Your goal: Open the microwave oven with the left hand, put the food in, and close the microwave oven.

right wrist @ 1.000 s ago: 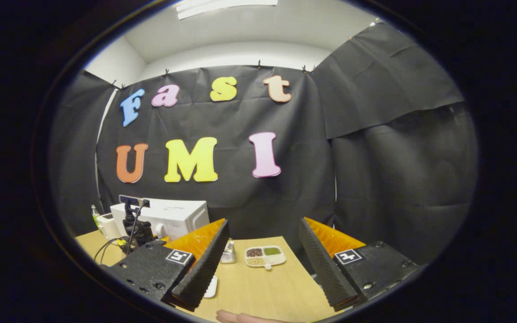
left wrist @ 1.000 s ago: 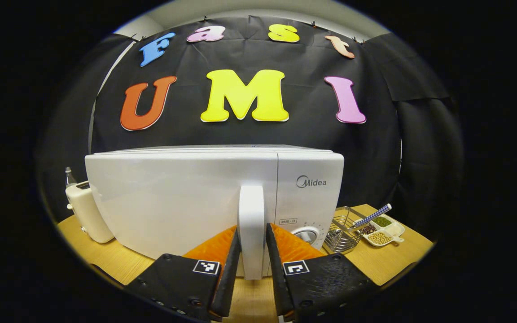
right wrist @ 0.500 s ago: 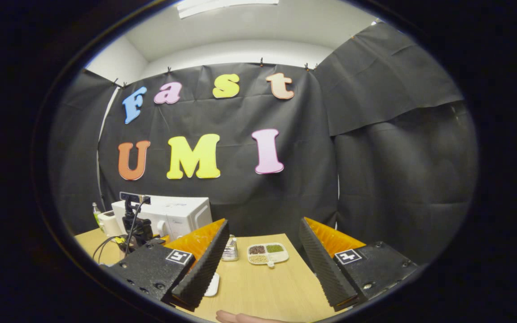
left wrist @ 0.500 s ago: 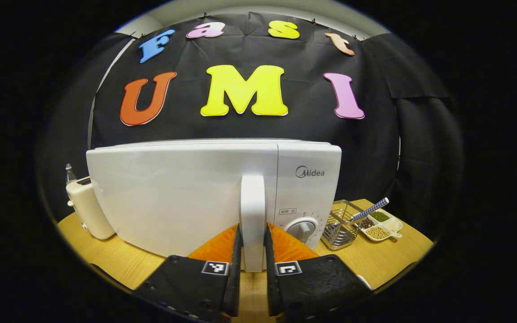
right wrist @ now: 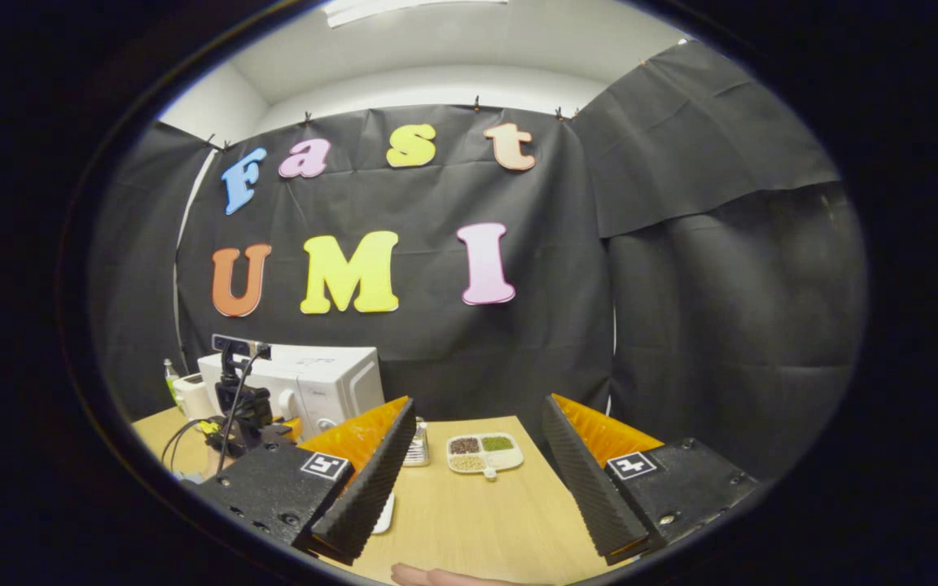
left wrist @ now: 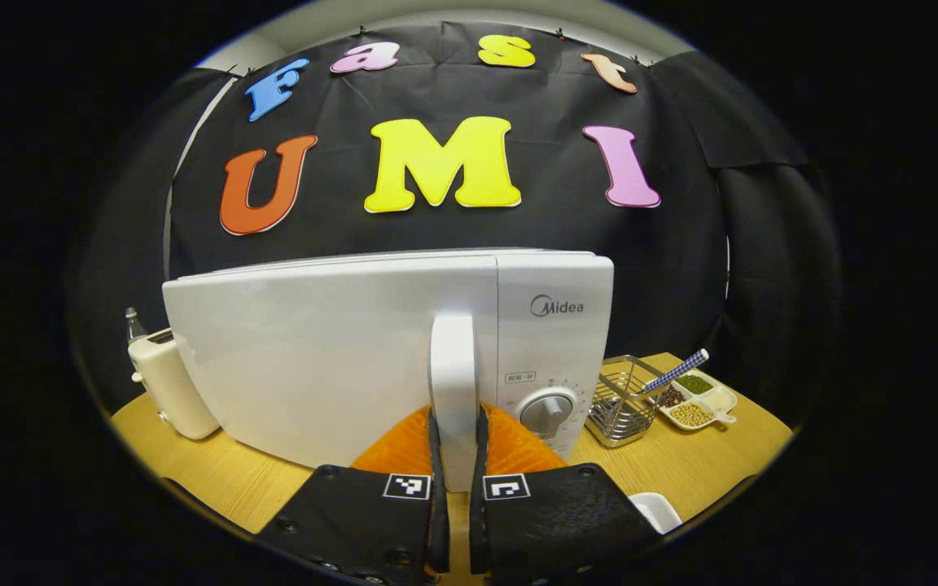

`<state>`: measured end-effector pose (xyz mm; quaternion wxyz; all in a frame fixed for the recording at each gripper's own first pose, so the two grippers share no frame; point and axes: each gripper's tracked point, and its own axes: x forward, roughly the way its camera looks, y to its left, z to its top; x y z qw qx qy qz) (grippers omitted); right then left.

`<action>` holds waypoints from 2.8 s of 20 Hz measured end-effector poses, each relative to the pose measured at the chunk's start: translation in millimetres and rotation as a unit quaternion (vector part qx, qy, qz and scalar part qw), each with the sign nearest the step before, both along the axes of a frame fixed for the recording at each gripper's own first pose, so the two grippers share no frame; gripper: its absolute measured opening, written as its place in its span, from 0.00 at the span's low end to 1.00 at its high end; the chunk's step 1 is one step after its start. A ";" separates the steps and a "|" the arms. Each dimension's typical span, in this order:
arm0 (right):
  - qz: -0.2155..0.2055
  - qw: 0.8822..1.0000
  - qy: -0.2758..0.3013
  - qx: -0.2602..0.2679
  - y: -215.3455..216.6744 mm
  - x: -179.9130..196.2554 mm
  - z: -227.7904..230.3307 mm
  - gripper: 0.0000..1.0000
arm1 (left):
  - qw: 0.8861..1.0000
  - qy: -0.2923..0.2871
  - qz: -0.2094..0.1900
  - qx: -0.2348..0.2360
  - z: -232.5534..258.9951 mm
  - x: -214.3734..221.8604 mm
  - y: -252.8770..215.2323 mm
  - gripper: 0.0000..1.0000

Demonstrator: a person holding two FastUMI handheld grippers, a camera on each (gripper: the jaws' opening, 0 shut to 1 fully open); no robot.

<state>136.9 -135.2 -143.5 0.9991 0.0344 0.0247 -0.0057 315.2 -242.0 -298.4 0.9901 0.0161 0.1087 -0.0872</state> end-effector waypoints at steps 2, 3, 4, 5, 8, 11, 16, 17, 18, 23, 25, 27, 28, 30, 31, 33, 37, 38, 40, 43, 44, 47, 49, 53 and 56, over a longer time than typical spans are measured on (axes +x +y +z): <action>0.000 1.000 0.005 0.003 -0.7 -0.7 -3.9 0.93 | 1.000 0.001 -0.018 -0.013 -1.4 -18.5 5.8 0.09; 0.000 1.000 0.008 0.004 -0.3 -1.1 -6.1 0.93 | 1.000 -0.004 -0.027 -0.011 0.9 -29.5 10.4 0.09; 0.000 1.000 0.010 0.004 0.7 -1.4 -6.8 1.00 | 0.999 -0.005 -0.035 -0.004 1.6 -42.1 16.8 0.09; -0.001 1.000 0.011 0.005 1.1 -2.3 -7.4 1.00 | 0.999 -0.009 -0.041 -0.001 2.8 -52.7 23.0 0.09; 0.003 1.000 0.016 0.006 12.5 -10.5 -6.9 0.93 | 0.999 -0.003 -0.054 -0.003 2.0 -90.3 48.4 0.09; 0.015 1.000 0.015 -0.002 29.4 -22.9 -2.2 1.00 | 0.998 -0.002 -0.057 -0.017 3.9 -123.7 81.1 0.09; 0.031 0.999 0.001 -0.026 59.6 -44.7 9.0 0.93 | 0.999 -0.004 -0.037 -0.003 4.3 -164.8 143.3 0.08; 0.036 0.999 0.001 -0.030 66.8 -49.2 8.8 0.93 | 1.000 -0.003 -0.027 -0.007 4.4 -171.8 158.3 0.08; 0.041 0.999 0.000 -0.032 73.7 -52.9 10.1 1.00 | 1.000 -0.002 -0.017 -0.008 4.2 -179.0 173.8 0.08; 0.067 0.997 0.008 -0.042 109.2 -65.8 5.9 1.00 | 0.997 -0.003 0.071 0.019 1.7 -205.9 268.9 0.08; 0.078 0.996 0.013 -0.048 121.9 -69.2 0.5 1.00 | 0.994 -0.005 0.107 0.023 4.5 -218.0 306.6 0.24; 0.086 0.995 0.018 -0.051 132.2 -67.8 -2.8 1.00 | 0.994 -0.007 0.113 -0.006 18.3 -234.4 324.2 0.76; 0.089 0.994 0.023 -0.052 136.0 -67.0 -4.7 1.00 | 0.993 -0.006 0.119 -0.014 22.2 -243.4 334.1 0.85; 0.092 0.994 0.030 -0.058 141.4 -62.1 -8.0 1.00 | 0.990 -0.013 0.140 -0.007 37.4 -256.4 353.8 0.96; 0.092 0.993 0.035 -0.062 143.0 -56.9 -10.3 1.00 | 0.990 -0.019 0.143 -0.003 47.1 -264.5 356.8 0.95; 0.090 0.992 0.048 -0.069 145.2 -44.9 -15.0 1.00 | 0.990 -0.026 0.140 0.007 64.2 -273.3 353.2 0.94; 0.091 0.988 0.090 -0.086 145.5 -13.8 -28.4 0.93 | 0.991 -0.039 0.126 0.001 104.6 -285.7 338.8 0.94; 0.094 0.986 0.108 -0.088 144.9 -4.6 -34.0 0.93 | 0.991 -0.047 0.126 -0.001 116.7 -287.0 336.5 0.94; 0.097 0.980 0.148 -0.087 142.1 12.4 -46.5 0.94 | 0.990 -0.062 0.124 -0.003 141.8 -289.5 328.5 0.94; 0.110 0.966 0.212 -0.099 139.7 38.2 -71.1 0.94 | 0.990 -0.077 0.121 -0.007 172.4 -285.5 311.4 0.94; 0.115 0.959 0.239 -0.101 137.7 46.0 -83.8 0.96 | 0.990 -0.079 0.120 -0.006 178.3 -283.3 305.7 0.94; 0.144 0.929 0.325 -0.108 141.6 61.6 -128.4 1.00 | 0.990 -0.090 0.113 -0.005 197.9 -276.0 286.9 0.94; 0.157 0.906 0.378 -0.105 141.8 67.3 -158.3 1.00 | 0.989 -0.097 0.108 -0.005 204.7 -269.4 274.7 0.94; 0.173 0.859 0.474 -0.090 145.3 76.0 -217.6 0.87 | 0.989 -0.105 0.107 0.002 210.5 -259.3 259.4 0.94; 0.188 0.821 0.534 -0.077 148.8 75.5 -252.3 0.88 | 0.989 -0.101 0.109 0.002 205.0 -253.1 251.7 0.94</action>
